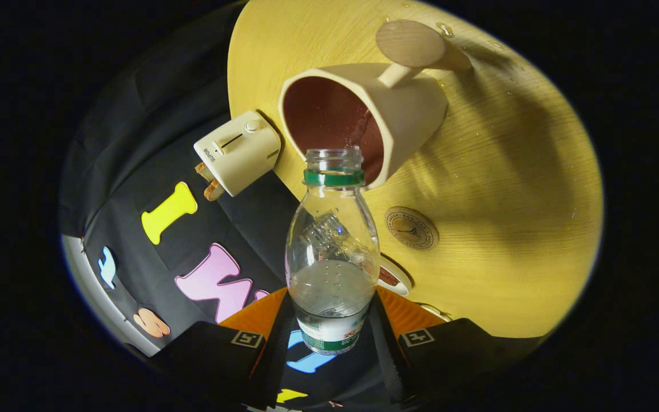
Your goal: Take the bottle from table, then pour the juice into the cup, finally place the bottle on the coaster
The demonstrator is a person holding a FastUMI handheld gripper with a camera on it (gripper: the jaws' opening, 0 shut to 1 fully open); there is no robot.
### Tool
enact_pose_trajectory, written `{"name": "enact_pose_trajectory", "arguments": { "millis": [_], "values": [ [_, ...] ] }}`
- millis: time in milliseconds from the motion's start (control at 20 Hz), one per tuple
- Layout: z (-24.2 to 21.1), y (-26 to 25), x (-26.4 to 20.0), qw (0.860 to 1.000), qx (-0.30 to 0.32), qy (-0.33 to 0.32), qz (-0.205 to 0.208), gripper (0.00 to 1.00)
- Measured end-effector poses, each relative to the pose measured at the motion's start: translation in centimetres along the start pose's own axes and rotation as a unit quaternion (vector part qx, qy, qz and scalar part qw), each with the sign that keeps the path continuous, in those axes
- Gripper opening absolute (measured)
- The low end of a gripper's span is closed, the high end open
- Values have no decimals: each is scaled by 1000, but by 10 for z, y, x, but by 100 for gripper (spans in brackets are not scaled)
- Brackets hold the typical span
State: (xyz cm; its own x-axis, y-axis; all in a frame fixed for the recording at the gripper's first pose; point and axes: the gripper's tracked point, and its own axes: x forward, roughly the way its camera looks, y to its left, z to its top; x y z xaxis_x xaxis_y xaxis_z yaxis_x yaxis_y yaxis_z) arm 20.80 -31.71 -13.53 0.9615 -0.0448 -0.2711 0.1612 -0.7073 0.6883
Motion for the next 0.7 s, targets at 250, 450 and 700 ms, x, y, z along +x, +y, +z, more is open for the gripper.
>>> {"name": "enact_pose_trajectory", "arguments": {
  "millis": [250, 450, 700],
  "values": [
    [3, 4, -2, 1000, 21, -4, 13, 72],
    [5, 7, -4, 999, 35, -6, 18, 72],
    [4, 9, -8, 998, 51, -6, 26, 72]
  ]
}}
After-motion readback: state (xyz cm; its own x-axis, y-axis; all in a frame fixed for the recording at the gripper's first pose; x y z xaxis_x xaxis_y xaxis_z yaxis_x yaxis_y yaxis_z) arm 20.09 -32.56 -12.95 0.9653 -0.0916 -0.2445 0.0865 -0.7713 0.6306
